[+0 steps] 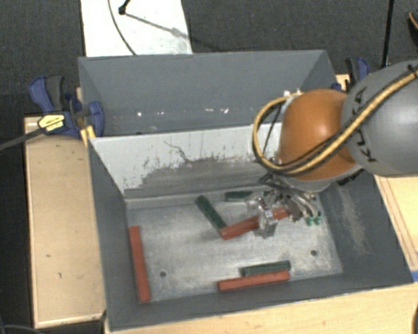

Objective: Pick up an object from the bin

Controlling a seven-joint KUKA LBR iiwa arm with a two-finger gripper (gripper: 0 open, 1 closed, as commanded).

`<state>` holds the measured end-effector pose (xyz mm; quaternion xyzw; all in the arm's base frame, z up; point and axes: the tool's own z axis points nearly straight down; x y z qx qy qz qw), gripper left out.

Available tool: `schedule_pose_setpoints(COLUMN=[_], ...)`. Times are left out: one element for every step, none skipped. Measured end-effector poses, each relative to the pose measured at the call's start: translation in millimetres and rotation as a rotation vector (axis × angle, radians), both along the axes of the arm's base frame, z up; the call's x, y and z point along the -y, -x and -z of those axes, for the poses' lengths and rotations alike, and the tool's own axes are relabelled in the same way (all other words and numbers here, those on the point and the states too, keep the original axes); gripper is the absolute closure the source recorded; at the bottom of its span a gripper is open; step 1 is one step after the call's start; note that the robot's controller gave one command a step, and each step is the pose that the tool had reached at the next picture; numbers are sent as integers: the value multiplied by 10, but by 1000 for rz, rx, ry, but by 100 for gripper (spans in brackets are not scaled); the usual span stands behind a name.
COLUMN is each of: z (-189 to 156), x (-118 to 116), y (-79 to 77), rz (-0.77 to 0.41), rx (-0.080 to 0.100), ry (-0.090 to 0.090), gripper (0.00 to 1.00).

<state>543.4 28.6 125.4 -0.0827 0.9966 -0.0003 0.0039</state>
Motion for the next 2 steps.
schedule_pose_setpoints(z=[-259, -387], x=[0, 1], y=[-13, -27], rz=[-2, -2], rx=[-2, -2], ry=[0, 0], gripper=[100, 100])
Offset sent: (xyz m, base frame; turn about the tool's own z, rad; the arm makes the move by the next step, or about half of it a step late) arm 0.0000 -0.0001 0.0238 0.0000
